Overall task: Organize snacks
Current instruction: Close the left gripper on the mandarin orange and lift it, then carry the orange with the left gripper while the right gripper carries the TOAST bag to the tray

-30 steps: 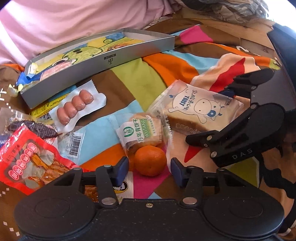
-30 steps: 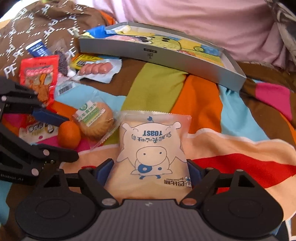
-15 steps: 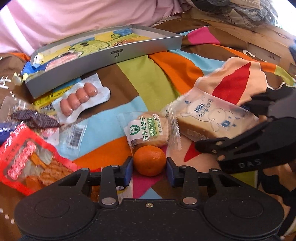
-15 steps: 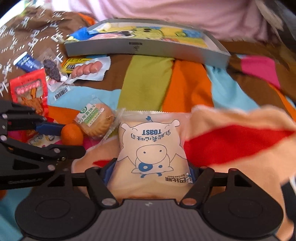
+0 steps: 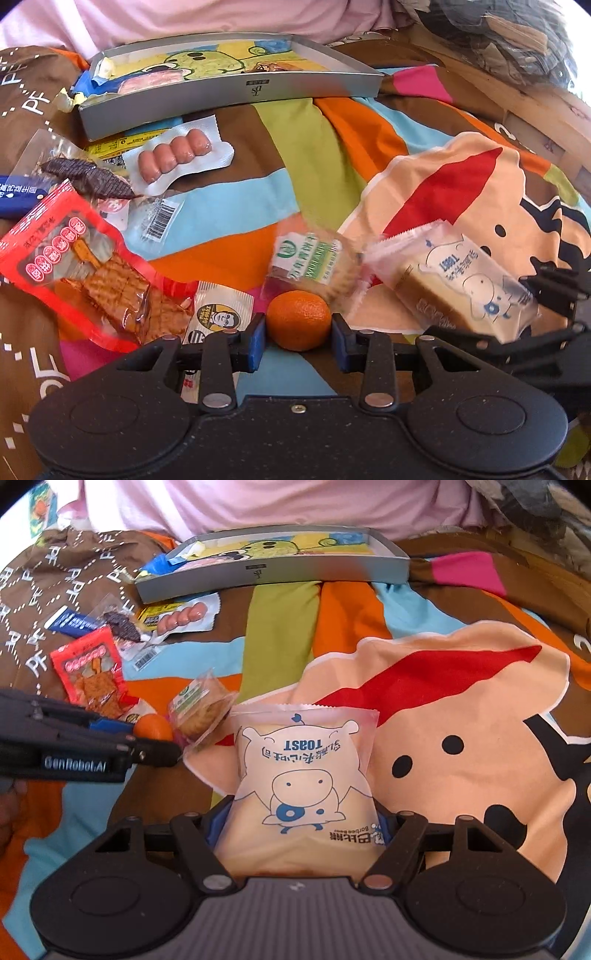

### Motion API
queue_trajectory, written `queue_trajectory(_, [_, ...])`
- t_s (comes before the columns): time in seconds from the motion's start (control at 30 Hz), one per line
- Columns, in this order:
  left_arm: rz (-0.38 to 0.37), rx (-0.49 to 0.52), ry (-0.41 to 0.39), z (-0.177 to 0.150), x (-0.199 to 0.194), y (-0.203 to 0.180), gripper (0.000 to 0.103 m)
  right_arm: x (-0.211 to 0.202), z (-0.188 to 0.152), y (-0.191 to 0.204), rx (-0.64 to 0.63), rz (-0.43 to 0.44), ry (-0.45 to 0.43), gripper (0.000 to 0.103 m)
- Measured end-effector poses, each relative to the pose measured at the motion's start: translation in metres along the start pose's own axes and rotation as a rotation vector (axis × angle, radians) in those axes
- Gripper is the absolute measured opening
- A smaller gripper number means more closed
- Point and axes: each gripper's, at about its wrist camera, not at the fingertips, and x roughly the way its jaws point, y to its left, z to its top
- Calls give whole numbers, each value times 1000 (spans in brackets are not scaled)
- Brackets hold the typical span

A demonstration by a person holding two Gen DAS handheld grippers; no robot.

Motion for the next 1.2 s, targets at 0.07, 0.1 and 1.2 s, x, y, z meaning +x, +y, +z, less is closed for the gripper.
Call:
queue_trajectory(0.07, [-5,-8,-17,0,-2,-1,38,-1,-5,6,-44,-17,-23,75])
queue_trajectory(0.1, [-10,-12,-25,0,-4,-1,38,-1,-8,10,-63,-28,-37,75])
queue_trajectory(1.2, [80,-88,-369,17,-36,8,38,-29,-12,38,-305,-228,-432,73])
